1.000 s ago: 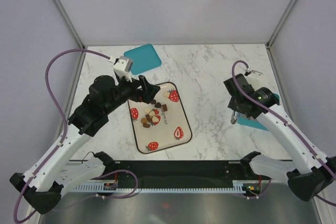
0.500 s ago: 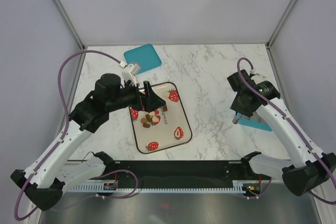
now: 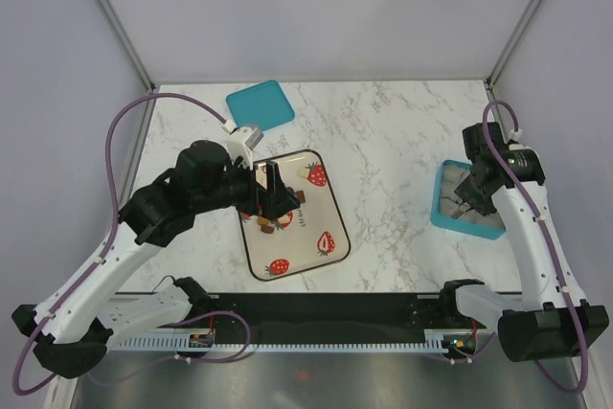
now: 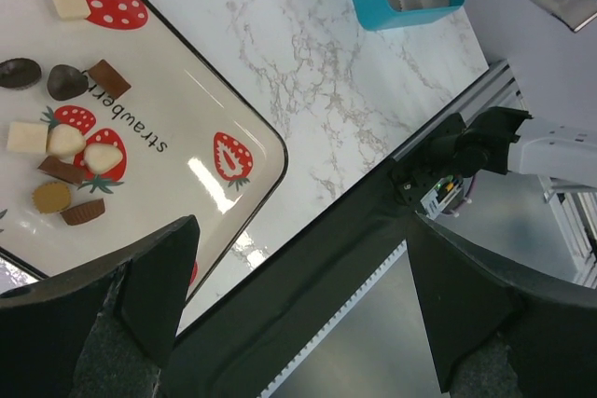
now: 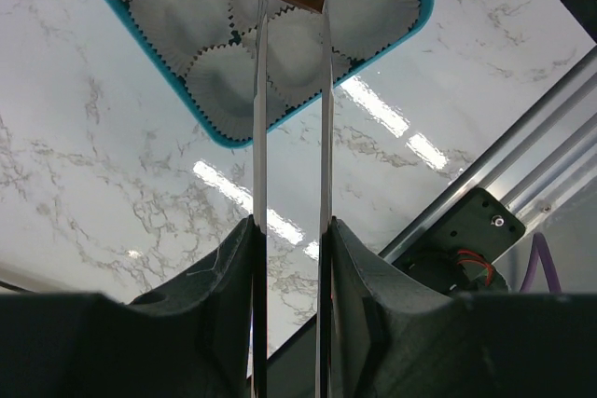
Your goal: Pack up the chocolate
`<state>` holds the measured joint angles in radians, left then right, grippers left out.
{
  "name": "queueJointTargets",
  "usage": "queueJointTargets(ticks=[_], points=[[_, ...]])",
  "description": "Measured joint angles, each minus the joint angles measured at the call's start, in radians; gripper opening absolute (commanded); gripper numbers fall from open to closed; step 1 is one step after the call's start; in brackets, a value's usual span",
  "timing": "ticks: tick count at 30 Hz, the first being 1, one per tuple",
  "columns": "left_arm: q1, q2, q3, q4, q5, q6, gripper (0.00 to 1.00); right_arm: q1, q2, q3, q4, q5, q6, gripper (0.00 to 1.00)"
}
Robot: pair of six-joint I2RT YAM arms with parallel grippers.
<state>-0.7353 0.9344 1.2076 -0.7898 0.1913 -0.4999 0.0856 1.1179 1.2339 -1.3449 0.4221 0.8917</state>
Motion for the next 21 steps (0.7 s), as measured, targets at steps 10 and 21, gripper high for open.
queueJointTargets(ticks=[10, 21], points=[[-0.033, 0.004, -0.007, -0.024, -0.074, 0.038, 1.00, -0.122, 0.032, -0.017, -0.002, -0.004, -0.015, 0.33], [-0.035, 0.030, -0.006, -0.025, -0.098, 0.045, 1.00, -0.150, 0.033, -0.106, -0.002, -0.040, -0.016, 0.35]])
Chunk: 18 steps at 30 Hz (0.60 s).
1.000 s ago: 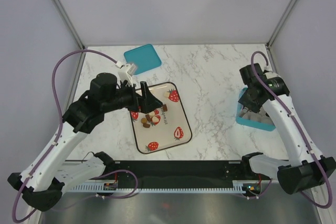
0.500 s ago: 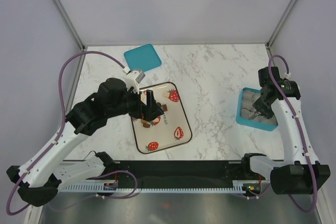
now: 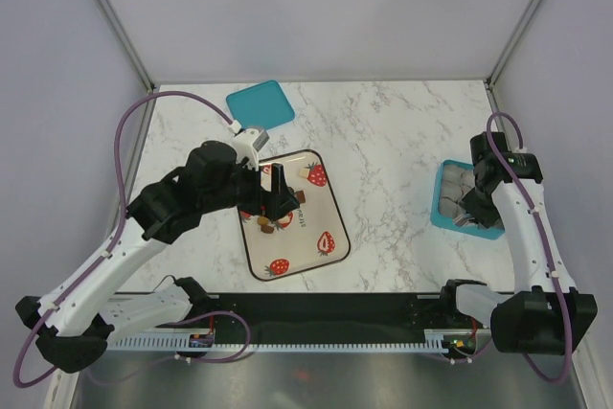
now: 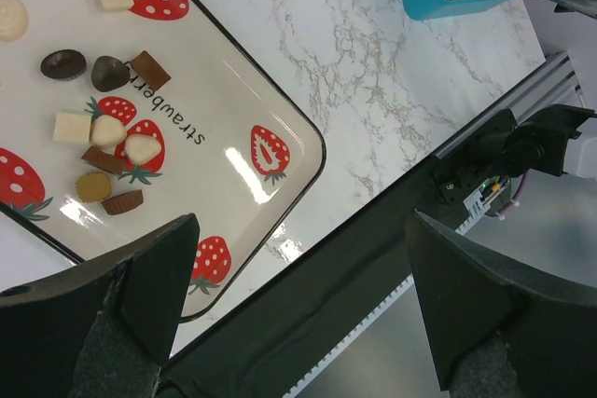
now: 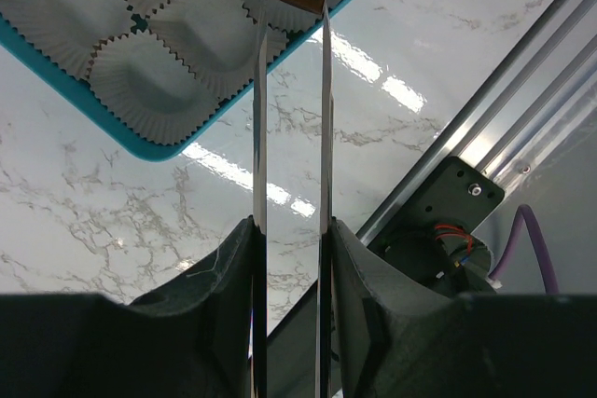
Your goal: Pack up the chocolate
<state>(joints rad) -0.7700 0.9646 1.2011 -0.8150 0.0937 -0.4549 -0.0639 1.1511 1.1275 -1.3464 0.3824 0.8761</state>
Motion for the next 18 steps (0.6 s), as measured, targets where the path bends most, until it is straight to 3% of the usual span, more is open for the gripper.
queueJointTargets(ticks=[18], points=[[-0.013, 0.019, 0.000, -0.002, -0.016, 0.008, 1.00, -0.002, -0.016, -0.037, 0.006, 0.001, 0.013, 0.46]])
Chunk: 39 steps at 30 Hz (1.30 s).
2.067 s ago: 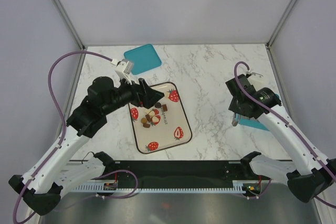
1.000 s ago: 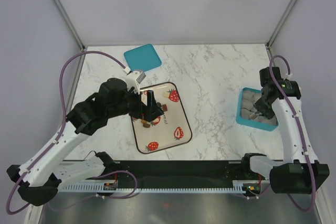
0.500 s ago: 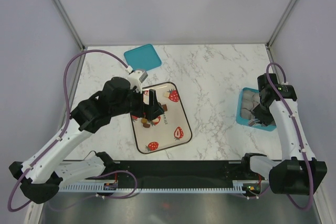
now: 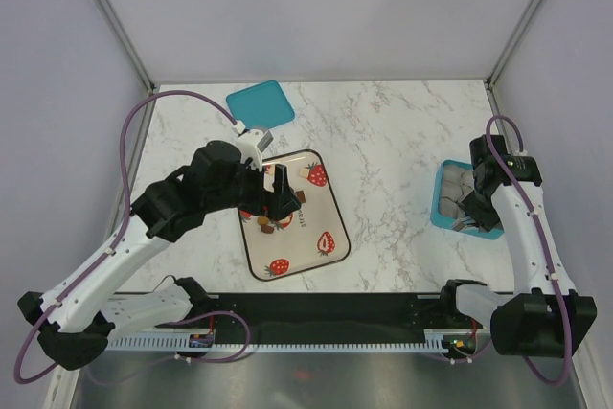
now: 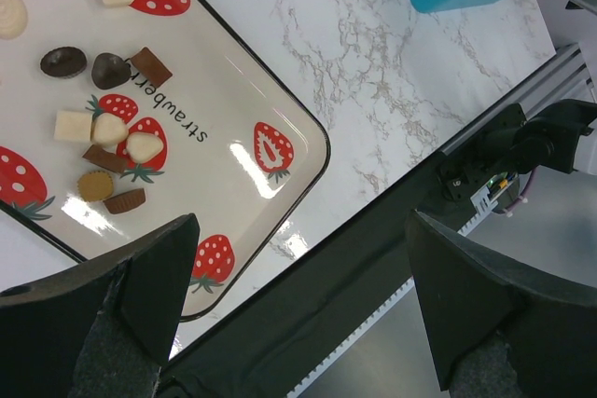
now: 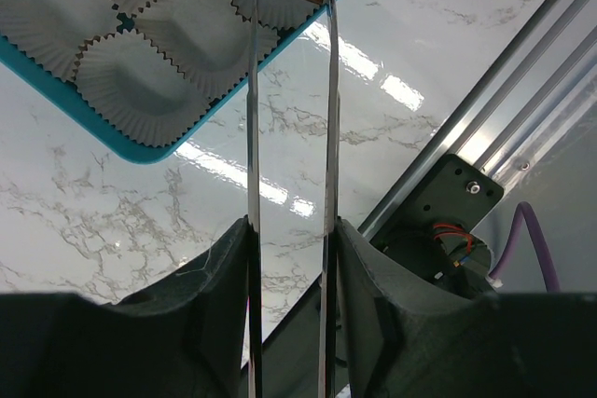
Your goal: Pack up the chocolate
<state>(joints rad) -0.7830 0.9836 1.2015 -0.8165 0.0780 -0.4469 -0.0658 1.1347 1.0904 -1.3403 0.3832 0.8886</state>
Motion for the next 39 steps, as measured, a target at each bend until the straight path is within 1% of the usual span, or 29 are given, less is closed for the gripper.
queueJointTargets(ticks=[8, 13, 19, 24, 27, 31, 34, 37, 39], points=[[0.000, 0.002, 0.004, -0.001, -0.005, 0.000, 1.00, -0.003, 0.000, 0.002, -0.001, 0.011, -0.002, 0.49], [0.000, 0.002, 0.013, -0.004, -0.018, 0.000, 1.00, -0.003, 0.000, 0.015, -0.002, 0.018, -0.004, 0.53], [0.000, 0.002, 0.015, -0.005, -0.024, 0.000, 1.00, -0.003, 0.000, 0.027, -0.003, 0.024, -0.014, 0.54], [0.000, 0.002, 0.015, -0.005, -0.025, 0.000, 1.00, -0.004, 0.000, 0.039, -0.007, 0.023, -0.032, 0.51], [0.000, 0.002, 0.015, -0.005, -0.027, 0.000, 1.00, -0.004, 0.005, 0.101, -0.016, 0.002, -0.056, 0.50], [0.000, 0.002, 0.014, -0.004, -0.034, 0.000, 1.00, -0.003, 0.027, 0.266, -0.012, -0.048, -0.115, 0.50], [0.000, -0.001, -0.006, 0.013, -0.040, 0.000, 1.00, 0.004, 0.042, 0.337, -0.002, -0.096, -0.163, 0.49], [0.000, -0.021, -0.078, 0.056, -0.043, 0.000, 1.00, 0.053, 0.054, 0.351, 0.005, -0.139, -0.213, 0.49], [0.000, -0.040, -0.147, 0.085, -0.042, 0.000, 1.00, 0.121, 0.073, 0.349, 0.036, -0.172, -0.249, 0.50]])
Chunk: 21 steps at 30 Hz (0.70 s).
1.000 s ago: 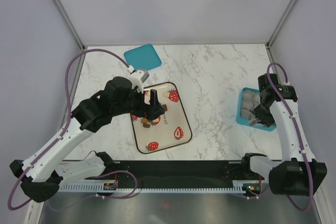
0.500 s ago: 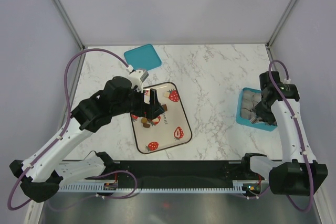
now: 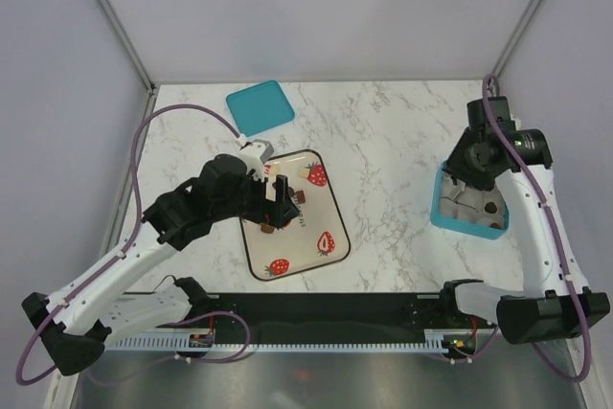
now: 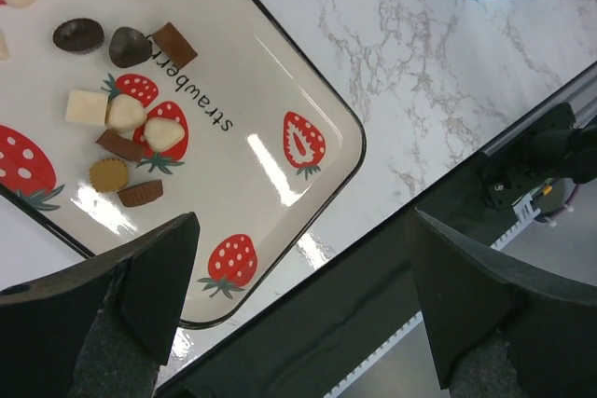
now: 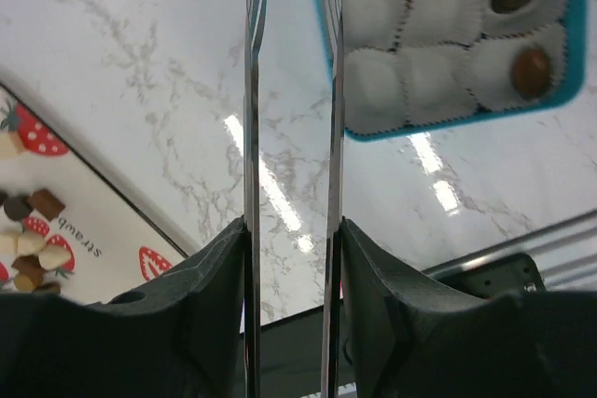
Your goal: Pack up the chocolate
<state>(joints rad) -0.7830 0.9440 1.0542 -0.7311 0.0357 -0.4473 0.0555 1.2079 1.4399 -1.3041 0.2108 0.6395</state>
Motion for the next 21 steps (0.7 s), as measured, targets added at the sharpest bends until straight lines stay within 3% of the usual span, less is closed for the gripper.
queueJointTargets(ticks=[7, 13, 21], points=[[0.006, -0.034, -0.184, 0.130, -0.042, 0.014, 1.00, 0.304, 0.082, -0.117, 0.269, -0.093, -0.095, 0.50], [0.079, -0.089, -0.197, 0.176, -0.091, 0.054, 1.00, 0.459, 0.187, -0.206, 0.497, -0.196, -0.138, 0.52], [0.081, -0.286, -0.212, 0.210, -0.197, 0.179, 1.00, 0.624, 0.358, -0.154, 0.643, -0.211, -0.201, 0.54]])
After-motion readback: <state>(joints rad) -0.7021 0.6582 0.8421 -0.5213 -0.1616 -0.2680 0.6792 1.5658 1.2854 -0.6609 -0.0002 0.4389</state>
